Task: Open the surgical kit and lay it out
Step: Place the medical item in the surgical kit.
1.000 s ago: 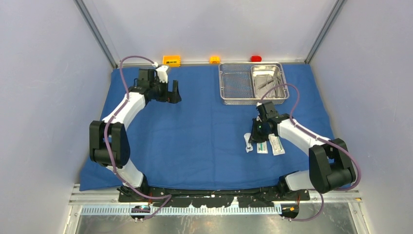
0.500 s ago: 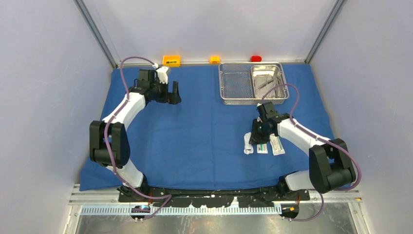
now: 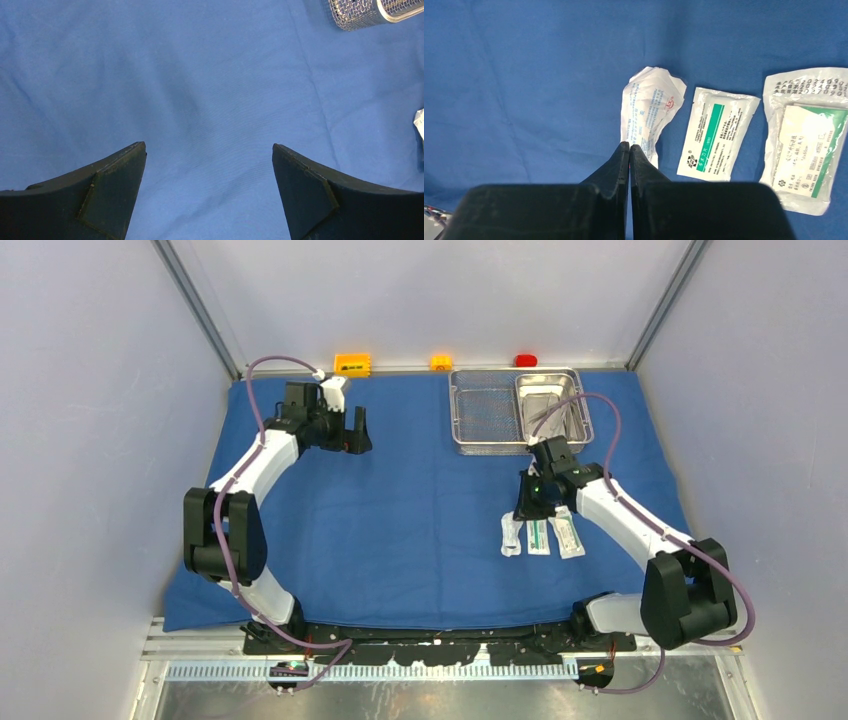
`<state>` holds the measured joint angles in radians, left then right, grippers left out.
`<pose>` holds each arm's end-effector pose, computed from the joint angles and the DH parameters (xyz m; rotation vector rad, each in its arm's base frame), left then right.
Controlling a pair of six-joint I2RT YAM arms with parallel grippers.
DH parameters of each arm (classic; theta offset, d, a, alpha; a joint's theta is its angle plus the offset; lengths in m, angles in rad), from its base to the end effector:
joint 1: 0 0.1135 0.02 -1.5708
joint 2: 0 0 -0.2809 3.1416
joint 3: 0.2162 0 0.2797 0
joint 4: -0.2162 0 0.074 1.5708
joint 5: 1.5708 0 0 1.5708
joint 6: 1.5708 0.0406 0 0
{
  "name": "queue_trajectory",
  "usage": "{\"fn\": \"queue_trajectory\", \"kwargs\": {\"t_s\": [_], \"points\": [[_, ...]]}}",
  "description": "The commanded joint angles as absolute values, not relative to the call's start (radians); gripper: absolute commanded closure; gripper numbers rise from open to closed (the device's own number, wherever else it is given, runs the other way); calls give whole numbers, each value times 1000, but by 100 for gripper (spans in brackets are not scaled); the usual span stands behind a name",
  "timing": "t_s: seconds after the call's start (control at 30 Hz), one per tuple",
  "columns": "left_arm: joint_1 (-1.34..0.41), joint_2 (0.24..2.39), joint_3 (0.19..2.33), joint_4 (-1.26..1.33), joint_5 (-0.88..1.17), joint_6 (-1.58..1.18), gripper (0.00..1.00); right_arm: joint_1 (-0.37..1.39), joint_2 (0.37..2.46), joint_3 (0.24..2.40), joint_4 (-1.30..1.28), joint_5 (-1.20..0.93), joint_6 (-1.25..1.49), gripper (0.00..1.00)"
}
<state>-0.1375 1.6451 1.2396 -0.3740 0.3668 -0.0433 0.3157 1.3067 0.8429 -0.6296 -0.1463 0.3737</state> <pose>0.3894 -0.0686 0.2623 0.2908 2.3253 -0.5197 0.2551 0.0895 0.2147 0.0303 2.7121 0.4100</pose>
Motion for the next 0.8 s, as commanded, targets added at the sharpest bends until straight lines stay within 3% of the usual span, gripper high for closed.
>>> {"fn": "queue_trajectory", "kwargs": {"t_s": [0.0,0.3,0.77], "points": [[-141,1616,1262,-376,376,-32,0,329,1297,862,-650,-176,370,94],[-141,1635,1270,-390,369,-28,0,369,1357,845,-672,-233,396,99],[-141,1677,1279,-393,369,-45,0,368,1422,861,-772,-217,384,100]]}}
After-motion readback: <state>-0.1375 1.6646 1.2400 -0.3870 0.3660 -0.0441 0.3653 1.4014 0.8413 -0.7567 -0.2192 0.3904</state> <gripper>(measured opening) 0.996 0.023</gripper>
